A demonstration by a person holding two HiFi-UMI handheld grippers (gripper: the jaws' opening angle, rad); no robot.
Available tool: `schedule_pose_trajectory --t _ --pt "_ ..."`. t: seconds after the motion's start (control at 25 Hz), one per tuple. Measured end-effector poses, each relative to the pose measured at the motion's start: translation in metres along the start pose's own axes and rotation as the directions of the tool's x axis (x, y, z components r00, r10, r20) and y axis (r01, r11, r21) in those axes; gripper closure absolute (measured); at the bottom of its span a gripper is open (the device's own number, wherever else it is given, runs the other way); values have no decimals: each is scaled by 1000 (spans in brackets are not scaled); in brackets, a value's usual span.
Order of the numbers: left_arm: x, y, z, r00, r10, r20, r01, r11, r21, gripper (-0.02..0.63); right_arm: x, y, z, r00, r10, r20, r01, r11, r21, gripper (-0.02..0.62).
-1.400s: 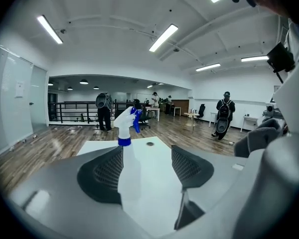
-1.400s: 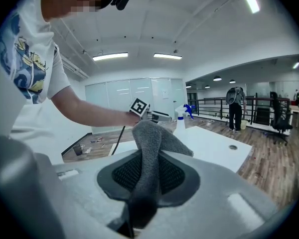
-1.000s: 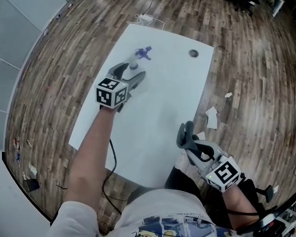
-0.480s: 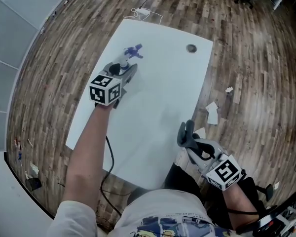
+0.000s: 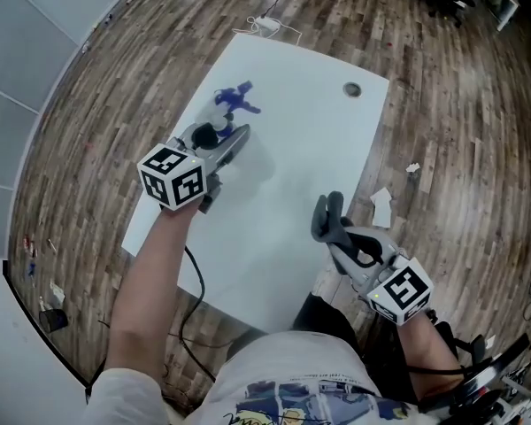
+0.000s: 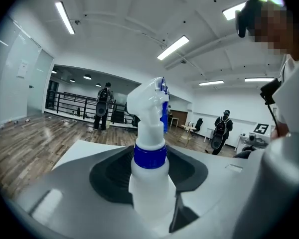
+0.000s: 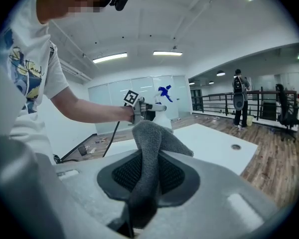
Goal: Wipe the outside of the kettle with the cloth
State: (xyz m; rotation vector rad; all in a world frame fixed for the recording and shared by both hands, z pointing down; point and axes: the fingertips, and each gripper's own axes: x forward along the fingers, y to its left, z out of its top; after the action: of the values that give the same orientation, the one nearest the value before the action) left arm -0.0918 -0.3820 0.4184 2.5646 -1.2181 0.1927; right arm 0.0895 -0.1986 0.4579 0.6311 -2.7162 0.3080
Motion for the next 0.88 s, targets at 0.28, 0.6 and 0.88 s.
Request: schedule_pose_trajectory --t 0.28,0.6,0.88 --pt "-60 -61 15 995 -84 46 86 995 -56 417 18 18 71 995 48 82 -35 989 -145 518" --pt "-88 -111 56 982 -163 91 175 975 -139 417 35 33 164 977 145 158 -105 966 -236 518" --pt "-143 -135 59 964 -218 152 243 954 -177 417 48 87 140 977 150 149 -110 962 -249 518"
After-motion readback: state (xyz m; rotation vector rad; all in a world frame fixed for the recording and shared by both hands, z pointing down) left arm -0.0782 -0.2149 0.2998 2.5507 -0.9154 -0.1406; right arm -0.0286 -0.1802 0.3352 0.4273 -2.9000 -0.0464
